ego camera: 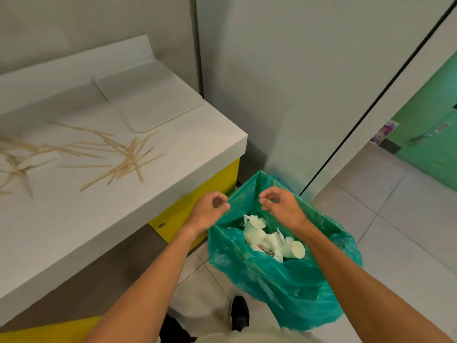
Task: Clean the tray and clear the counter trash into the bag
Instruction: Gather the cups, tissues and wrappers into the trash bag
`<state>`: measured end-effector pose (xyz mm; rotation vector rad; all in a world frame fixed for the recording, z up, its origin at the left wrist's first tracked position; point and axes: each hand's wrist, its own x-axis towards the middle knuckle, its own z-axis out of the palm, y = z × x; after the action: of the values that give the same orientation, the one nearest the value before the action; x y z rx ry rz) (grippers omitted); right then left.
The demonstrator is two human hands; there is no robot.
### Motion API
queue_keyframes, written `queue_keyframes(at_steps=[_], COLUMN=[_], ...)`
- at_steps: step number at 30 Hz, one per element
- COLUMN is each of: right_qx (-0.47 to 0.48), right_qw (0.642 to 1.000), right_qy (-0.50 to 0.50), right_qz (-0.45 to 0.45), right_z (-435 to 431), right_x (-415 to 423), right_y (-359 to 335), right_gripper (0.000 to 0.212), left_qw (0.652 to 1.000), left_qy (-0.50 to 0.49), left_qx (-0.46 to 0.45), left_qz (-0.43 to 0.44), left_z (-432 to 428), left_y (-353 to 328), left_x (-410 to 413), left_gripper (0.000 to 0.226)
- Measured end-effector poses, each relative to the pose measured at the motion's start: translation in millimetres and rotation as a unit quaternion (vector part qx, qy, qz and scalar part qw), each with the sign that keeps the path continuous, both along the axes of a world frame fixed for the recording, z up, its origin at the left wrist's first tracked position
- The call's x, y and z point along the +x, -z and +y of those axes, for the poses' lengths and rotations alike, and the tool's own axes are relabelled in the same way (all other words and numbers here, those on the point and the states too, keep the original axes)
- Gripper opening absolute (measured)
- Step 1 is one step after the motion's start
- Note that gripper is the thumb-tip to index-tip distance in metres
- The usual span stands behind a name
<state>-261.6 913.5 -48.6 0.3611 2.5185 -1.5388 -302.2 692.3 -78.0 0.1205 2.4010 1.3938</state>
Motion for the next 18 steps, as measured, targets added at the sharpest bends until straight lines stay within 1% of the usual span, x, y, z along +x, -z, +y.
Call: queue_keyframes(at_steps=[3,6,8,10,18], right_qx=[-0.029,-0.053,-0.061,-0.07,-0.105], right_qw=[0.999,0.994,0.989,0.985,0.948], right_qy=[-0.035,-0.074,-0.118,-0.138,-0.285], right_qz=[0.018,0.052,0.068,0.079,0.094], right_z=[-43,-92,-136,-163,-333], right_x=[-27,-54,-71,-83,-121], right_y=[-14,-30,-42,-50,-82], right_gripper=[0.004,0.005,0.005,0.005,0.005], left_qw=[0.999,0.994,0.988,0.984,0.939], left_qy=[-0.029,-0.074,-0.125,-0.148,-0.308], left_qx=[0.031,0.037,0.037,0.042,0.05], left_qz=[0.027,0.069,0.085,0.095,0.147], left_z=[-40,-85,-123,-146,-302], left_y=[-19,-37,-51,-63,-96], left_x=[-4,-6,-3,-2,7], left_gripper=[0.007,0.01,0.005,0.006,0.006])
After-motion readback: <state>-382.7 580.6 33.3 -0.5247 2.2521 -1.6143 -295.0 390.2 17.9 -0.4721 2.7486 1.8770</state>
